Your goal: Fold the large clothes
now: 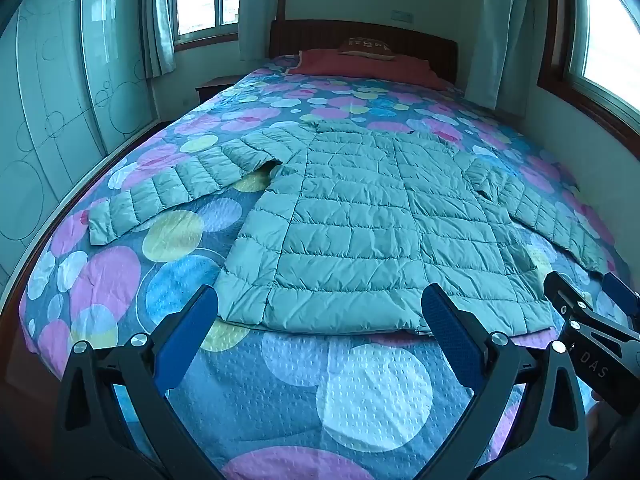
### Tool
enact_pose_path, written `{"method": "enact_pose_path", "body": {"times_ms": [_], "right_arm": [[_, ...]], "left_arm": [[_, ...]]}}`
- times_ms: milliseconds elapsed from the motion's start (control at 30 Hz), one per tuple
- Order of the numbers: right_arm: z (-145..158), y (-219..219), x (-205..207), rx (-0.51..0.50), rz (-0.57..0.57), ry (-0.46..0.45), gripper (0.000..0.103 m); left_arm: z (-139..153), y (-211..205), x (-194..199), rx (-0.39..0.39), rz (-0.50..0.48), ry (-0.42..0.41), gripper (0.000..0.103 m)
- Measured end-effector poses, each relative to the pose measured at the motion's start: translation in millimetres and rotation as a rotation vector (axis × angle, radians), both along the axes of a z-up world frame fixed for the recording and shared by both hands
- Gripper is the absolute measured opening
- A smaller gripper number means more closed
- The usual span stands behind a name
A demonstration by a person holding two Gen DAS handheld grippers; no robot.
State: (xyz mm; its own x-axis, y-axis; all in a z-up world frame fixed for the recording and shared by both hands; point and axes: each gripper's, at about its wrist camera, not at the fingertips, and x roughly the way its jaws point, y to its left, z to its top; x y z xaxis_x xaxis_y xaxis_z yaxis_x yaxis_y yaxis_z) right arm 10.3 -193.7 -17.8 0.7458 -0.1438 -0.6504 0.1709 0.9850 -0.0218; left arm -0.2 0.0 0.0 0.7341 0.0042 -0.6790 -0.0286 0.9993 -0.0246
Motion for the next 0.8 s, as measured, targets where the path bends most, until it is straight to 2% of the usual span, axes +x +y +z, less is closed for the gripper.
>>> {"method": "enact_pose_path", "body": {"times_ms": [800], "right_arm": [[-2.8, 0.8, 0.1, -0.002, 0.001, 0.003, 0.099]], "left_arm": [[-2.5, -1.2, -2.7, 0.002, -0.006, 0.002, 0.101]]}}
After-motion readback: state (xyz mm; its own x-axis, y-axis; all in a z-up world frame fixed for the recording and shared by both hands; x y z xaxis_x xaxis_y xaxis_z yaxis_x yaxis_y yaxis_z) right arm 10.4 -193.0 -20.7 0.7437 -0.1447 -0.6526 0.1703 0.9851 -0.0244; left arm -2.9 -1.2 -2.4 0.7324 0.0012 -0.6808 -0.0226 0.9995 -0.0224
